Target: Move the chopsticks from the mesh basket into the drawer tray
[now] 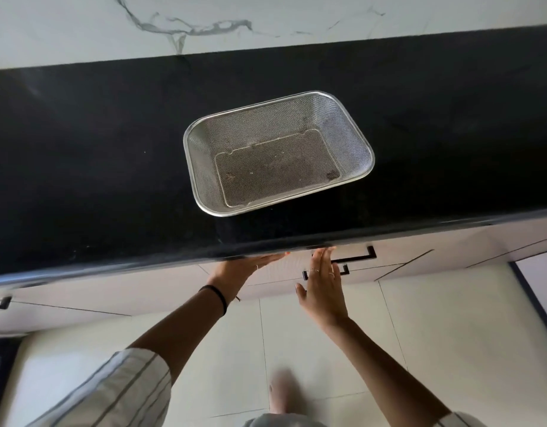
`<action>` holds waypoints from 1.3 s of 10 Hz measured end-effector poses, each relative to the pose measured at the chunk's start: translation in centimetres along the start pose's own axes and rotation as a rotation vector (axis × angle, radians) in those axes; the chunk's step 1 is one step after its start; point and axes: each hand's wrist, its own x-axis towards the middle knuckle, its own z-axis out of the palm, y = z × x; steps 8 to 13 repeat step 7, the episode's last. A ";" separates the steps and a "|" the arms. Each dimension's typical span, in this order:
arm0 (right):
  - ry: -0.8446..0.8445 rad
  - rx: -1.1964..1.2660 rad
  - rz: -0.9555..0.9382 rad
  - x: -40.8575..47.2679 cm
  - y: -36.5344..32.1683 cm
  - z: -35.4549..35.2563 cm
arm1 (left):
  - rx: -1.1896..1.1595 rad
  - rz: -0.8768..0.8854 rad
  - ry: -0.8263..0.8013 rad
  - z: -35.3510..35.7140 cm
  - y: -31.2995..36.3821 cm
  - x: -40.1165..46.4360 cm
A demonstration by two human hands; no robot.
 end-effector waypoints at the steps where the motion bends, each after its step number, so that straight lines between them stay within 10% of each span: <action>1: -0.040 -0.035 -0.003 1.0 0.0 0.1 | -0.189 -0.118 -0.063 -0.6 -1.6 0.4; 3: -0.086 0.080 -0.072 0.8 1.1 -1.4 | -0.692 -0.313 -0.292 -2.5 -0.9 1.1; 4: 0.001 0.217 -0.103 -0.5 1.7 -3.0 | -0.827 -0.476 -0.169 -4.0 -0.4 0.6; 5: 0.212 0.255 -0.129 -2.0 2.6 -5.0 | -0.934 -0.282 0.131 -6.3 -0.5 -0.3; 7: 0.376 0.346 -0.140 -5.5 4.0 -7.9 | -0.933 -0.234 0.501 -9.9 -3.5 -0.6; 13: 0.376 0.346 -0.140 -5.5 4.0 -7.9 | -0.933 -0.234 0.501 -9.9 -3.5 -0.6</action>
